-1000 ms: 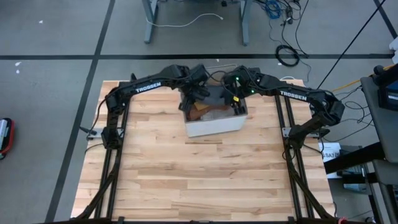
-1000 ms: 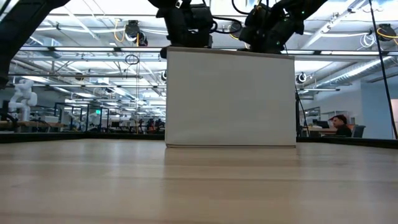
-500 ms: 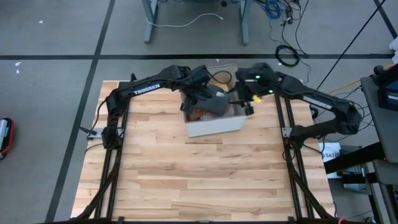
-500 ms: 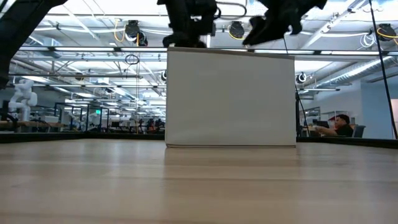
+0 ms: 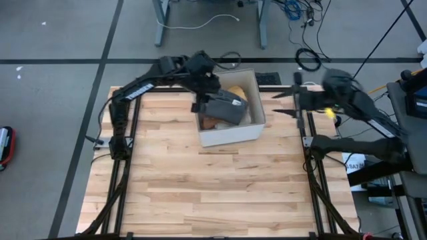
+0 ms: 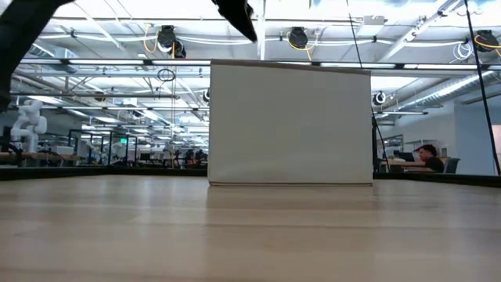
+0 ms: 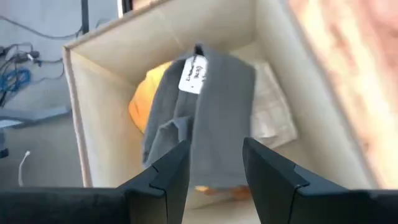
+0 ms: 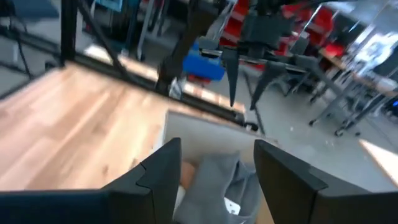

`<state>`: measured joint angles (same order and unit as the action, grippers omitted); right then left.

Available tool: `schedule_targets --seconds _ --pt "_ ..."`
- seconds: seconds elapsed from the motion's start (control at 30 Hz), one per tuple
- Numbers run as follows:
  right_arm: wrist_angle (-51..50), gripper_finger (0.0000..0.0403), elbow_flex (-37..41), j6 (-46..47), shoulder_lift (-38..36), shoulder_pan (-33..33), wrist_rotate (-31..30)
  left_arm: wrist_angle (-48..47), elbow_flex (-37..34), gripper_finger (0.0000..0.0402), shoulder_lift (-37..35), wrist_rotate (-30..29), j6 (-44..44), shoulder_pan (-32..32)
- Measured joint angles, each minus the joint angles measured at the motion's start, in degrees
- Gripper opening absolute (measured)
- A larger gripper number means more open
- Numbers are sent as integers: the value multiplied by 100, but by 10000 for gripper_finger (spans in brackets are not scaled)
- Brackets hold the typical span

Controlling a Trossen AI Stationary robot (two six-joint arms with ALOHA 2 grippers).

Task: Fold towel
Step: Return to Home Position

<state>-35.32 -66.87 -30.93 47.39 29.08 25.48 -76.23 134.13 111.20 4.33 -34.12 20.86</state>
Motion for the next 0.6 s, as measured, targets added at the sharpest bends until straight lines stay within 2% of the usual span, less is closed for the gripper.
schedule_targets --seconds 0.17,0.33,0.6 --pt "-215 187 0 523 -907 0 82 20 -25 153 -569 667 98 77" --pt "-529 187 0 1152 -1694 0 431 -32 -25 153 -1181 1402 179 76" --pt "-1450 187 1 1749 -2770 0 648 -762 -27 153 -1987 1457 333 -2"
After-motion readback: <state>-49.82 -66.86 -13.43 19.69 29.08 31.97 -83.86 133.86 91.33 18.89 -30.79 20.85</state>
